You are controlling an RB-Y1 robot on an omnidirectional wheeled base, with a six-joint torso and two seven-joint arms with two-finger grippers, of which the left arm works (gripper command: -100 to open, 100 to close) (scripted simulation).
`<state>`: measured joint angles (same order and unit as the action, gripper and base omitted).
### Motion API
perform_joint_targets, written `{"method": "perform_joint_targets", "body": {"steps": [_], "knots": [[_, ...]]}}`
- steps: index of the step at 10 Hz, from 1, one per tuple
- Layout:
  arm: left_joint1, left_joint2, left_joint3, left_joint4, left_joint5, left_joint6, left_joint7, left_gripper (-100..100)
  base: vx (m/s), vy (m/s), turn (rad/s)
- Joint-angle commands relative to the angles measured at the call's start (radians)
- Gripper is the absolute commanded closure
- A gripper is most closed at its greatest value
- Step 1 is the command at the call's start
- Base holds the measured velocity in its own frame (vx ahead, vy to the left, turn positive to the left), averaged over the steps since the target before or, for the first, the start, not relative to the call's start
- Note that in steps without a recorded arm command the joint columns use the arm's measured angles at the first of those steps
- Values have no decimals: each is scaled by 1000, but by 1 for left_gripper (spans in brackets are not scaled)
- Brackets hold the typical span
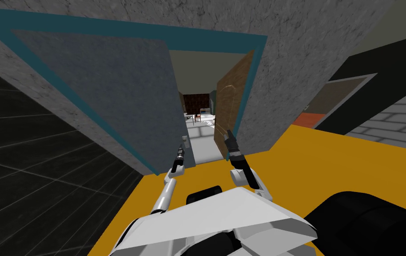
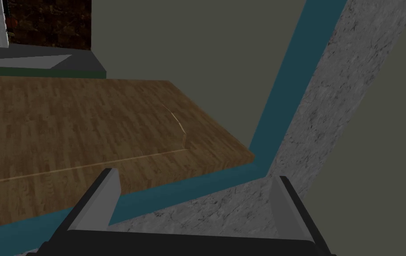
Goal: Push the door open
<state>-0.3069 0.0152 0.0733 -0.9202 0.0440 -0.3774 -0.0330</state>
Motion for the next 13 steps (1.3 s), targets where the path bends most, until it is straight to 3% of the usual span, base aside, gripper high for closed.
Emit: {"method": "perform_joint_targets", "body": {"steps": [1,2,5,9,10,11,13], "knots": [[0,0,0,0,0,0,0,-100,-4,54,-29],[-1,16,3,6,1,-4,-1,-100,96,-1,-25],[1,28,8,11,2,-11,-1,-100,211,0,-25],[3,14,15,18,5,-20,-1,-100,205,-1,-24],[2,18,14,18,5,-19,-1,-100,95,2,-2],[2,18,14,18,5,-19,-1,100,-13,0,5],[2,18,14,18,5,-19,-1,100,-20,2,-11]]}}
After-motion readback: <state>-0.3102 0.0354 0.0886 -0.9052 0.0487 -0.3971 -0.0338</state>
